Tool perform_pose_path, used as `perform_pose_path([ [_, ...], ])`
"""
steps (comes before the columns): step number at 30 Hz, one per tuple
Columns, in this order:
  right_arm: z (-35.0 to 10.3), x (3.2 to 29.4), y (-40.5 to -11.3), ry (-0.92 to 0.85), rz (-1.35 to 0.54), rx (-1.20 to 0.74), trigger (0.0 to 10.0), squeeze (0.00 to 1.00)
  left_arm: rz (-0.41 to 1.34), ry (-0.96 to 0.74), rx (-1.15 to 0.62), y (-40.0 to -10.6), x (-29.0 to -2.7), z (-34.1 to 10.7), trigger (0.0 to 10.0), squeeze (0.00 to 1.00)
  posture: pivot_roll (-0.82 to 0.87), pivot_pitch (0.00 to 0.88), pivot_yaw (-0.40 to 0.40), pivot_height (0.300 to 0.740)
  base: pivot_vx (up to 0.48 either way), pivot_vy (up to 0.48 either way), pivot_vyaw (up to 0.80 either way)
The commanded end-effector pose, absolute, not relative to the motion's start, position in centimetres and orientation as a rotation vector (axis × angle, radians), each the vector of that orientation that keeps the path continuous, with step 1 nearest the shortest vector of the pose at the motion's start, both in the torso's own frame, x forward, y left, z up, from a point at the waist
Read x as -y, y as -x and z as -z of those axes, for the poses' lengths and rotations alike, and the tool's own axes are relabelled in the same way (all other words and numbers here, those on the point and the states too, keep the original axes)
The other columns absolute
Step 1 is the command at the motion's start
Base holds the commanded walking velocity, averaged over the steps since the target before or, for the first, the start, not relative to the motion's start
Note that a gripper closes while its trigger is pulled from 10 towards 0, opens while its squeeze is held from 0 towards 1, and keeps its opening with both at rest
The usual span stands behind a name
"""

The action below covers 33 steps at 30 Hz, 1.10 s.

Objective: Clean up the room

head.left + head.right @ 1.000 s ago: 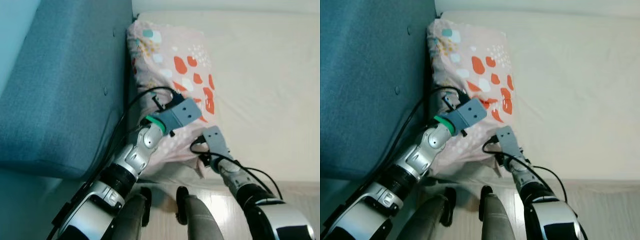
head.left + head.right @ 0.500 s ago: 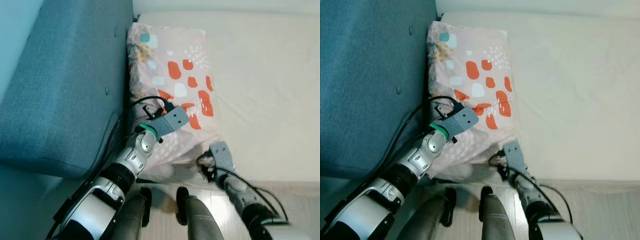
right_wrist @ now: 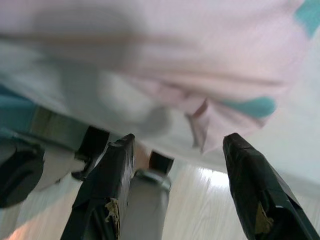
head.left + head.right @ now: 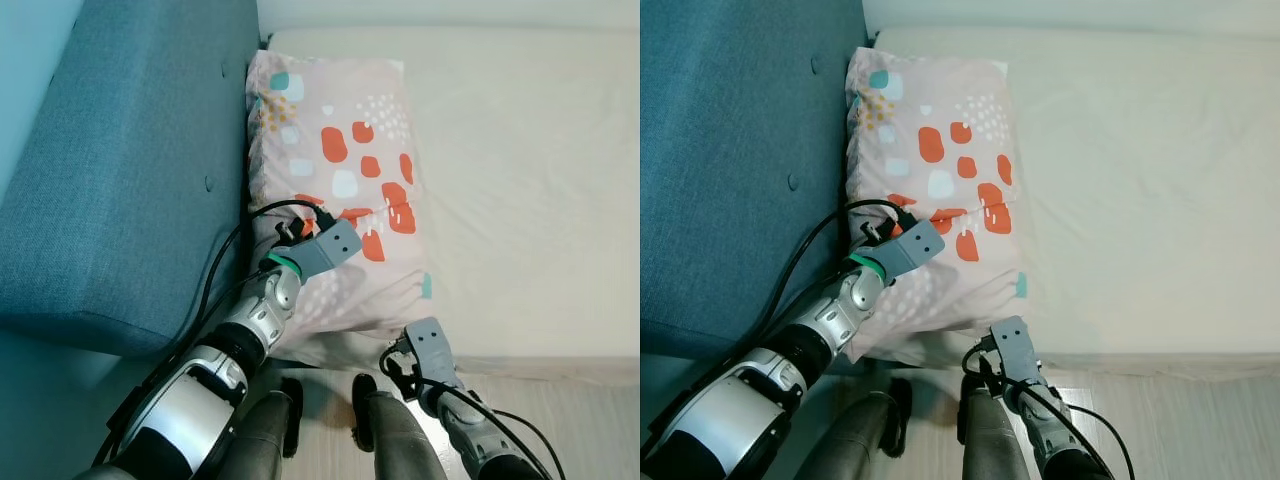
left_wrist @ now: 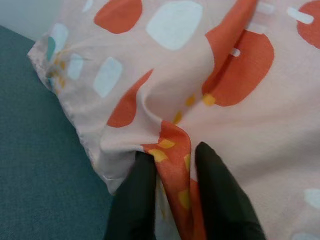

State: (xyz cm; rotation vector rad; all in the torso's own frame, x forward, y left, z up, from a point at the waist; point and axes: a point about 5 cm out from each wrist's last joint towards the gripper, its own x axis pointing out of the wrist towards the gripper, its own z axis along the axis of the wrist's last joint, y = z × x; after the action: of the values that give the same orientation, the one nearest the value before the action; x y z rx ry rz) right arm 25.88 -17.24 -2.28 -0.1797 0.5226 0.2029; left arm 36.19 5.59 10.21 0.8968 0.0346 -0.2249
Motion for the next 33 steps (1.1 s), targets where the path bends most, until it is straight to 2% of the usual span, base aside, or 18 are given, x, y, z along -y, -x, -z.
perform_pose_path([
  [1, 2.6, 17.3, -25.4, 0.163, -0.194, -0.535, 10.0, 0.00, 0.201, -0.871, -0.071, -36.0, -6.5, -9.4, 10.0, 1.00, -0.05, 0.179, 0.078, 0.740, 0.000, 0.000, 0.00],
  [2, 2.1, 17.2, -25.9, 0.160, -0.196, -0.508, 10.0, 0.00, 0.179, -0.853, -0.066, -36.0, -7.2, -9.5, 10.0, 0.87, -0.05, 0.173, 0.080, 0.740, 0.000, 0.000, 0.00],
  [3, 2.1, 17.2, -25.9, 0.160, -0.196, -0.508, 10.0, 0.00, 0.179, -0.853, -0.066, -36.0, -7.2, -9.5, 10.0, 0.87, -0.05, 0.173, 0.080, 0.740, 0.000, 0.000, 0.00],
  [4, 1.8, 17.1, -26.3, 0.157, -0.202, -0.488, 10.0, 0.00, 0.161, -0.831, -0.053, -36.1, -7.8, -9.8, 10.0, 0.00, -0.05, 0.167, 0.084, 0.740, 0.000, 0.000, 0.00],
  [9, 1.3, 16.9, -26.4, 0.150, -0.213, -0.459, 10.0, 0.00, 0.219, -0.738, 0.027, -35.5, -9.2, -11.0, 10.0, 0.00, -0.05, 0.161, 0.092, 0.740, 0.000, 0.000, 0.00],
  [12, 1.1, 17.1, -25.8, 0.146, -0.216, -0.423, 10.0, 0.00, 0.365, -0.664, 0.110, -32.9, -9.5, -12.1, 10.0, 0.00, -0.03, 0.152, 0.093, 0.740, 0.000, 0.000, 0.00],
  [14, 0.9, 17.1, -25.7, 0.150, -0.218, -0.405, 10.0, 0.00, 0.397, -0.647, 0.129, -32.2, -9.4, -12.4, 10.0, 0.00, -0.03, 0.152, 0.093, 0.740, 0.000, 0.000, 0.00],
  [15, -0.2, 17.3, -26.1, 0.174, -0.222, -0.333, 10.0, 0.00, 0.440, -0.584, 0.149, -31.1, -8.7, -12.9, 10.0, 0.00, -0.03, 0.150, 0.093, 0.740, 0.000, 0.000, 0.00],
  [19, -2.2, 18.3, -27.7, 0.192, -0.145, -0.226, 10.0, 0.00, 0.450, -0.520, 0.183, -30.7, -7.6, -13.7, 10.0, 0.00, -0.03, 0.154, 0.096, 0.740, 0.000, 0.000, 0.00],
  [22, -4.3, 19.5, -30.0, 0.209, -0.068, -0.152, 10.0, 0.00, 0.483, -0.483, 0.251, -30.3, -6.1, -14.9, 10.0, 0.00, -0.03, 0.156, 0.099, 0.740, 0.000, 0.000, 0.00],
  [25, -5.4, 19.9, -32.5, 0.181, -0.059, -0.198, 10.0, 0.00, 0.544, -0.458, 0.326, -29.3, -5.3, -16.9, 10.0, 0.00, 0.00, 0.180, 0.112, 0.740, 0.000, 0.000, 0.00],
  [33, -4.0, 19.4, -32.8, 0.104, -0.090, -0.363, 10.0, 0.00, 0.536, -0.438, 0.319, -28.4, -6.2, -18.3, 10.0, 0.00, 0.07, 0.230, 0.127, 0.740, 0.000, 0.000, 0.00],
])
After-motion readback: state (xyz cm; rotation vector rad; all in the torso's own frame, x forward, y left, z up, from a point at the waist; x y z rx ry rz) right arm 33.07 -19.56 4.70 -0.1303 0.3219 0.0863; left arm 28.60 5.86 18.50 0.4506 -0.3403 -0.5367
